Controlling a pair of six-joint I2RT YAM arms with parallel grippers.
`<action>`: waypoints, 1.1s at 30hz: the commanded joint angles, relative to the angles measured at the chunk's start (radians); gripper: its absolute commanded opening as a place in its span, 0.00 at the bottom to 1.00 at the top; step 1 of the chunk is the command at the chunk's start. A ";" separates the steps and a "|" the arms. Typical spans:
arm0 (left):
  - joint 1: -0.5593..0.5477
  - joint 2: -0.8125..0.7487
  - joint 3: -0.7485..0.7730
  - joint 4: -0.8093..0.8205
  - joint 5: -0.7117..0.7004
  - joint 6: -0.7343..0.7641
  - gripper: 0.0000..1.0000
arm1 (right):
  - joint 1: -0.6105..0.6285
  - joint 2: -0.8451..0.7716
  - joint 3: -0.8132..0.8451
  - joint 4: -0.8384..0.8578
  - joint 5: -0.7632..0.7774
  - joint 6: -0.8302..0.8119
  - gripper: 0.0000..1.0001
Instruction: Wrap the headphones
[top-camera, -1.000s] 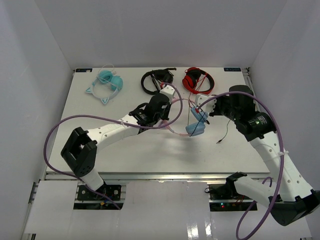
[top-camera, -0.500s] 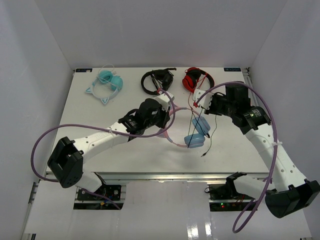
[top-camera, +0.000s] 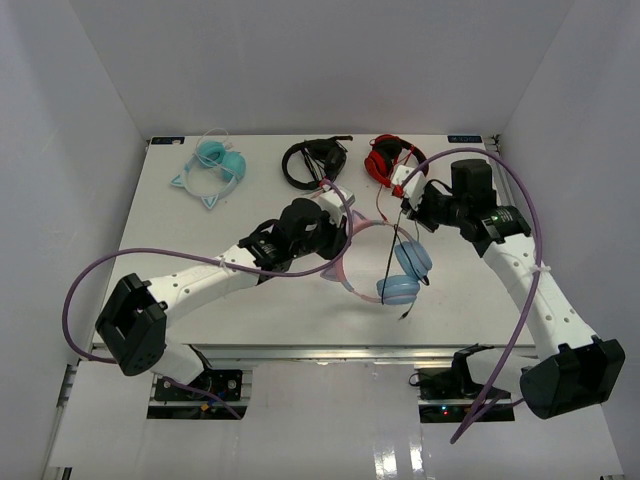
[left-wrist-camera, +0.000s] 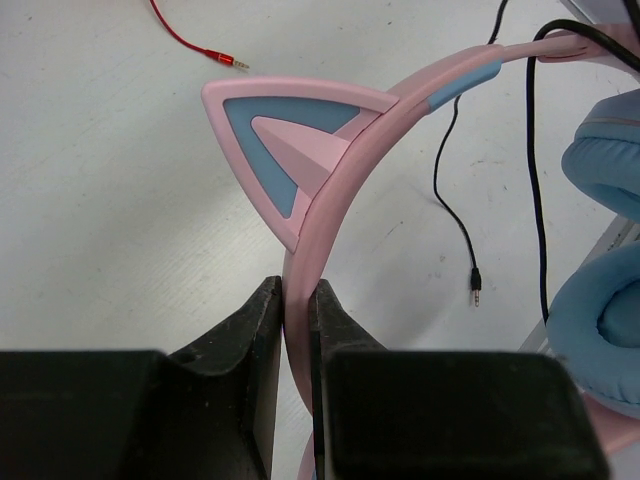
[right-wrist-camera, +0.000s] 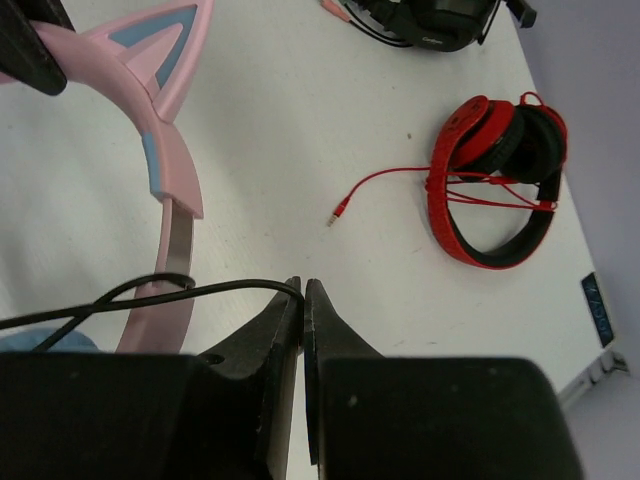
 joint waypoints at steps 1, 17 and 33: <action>-0.030 -0.053 0.000 0.027 0.114 -0.032 0.00 | -0.032 0.031 -0.015 0.151 -0.067 0.107 0.08; -0.035 -0.110 0.001 0.022 0.116 -0.095 0.00 | -0.080 0.073 -0.109 0.188 -0.353 0.257 0.08; -0.035 -0.185 0.161 -0.164 -0.020 -0.137 0.00 | -0.142 0.068 -0.328 0.548 -0.808 0.604 0.36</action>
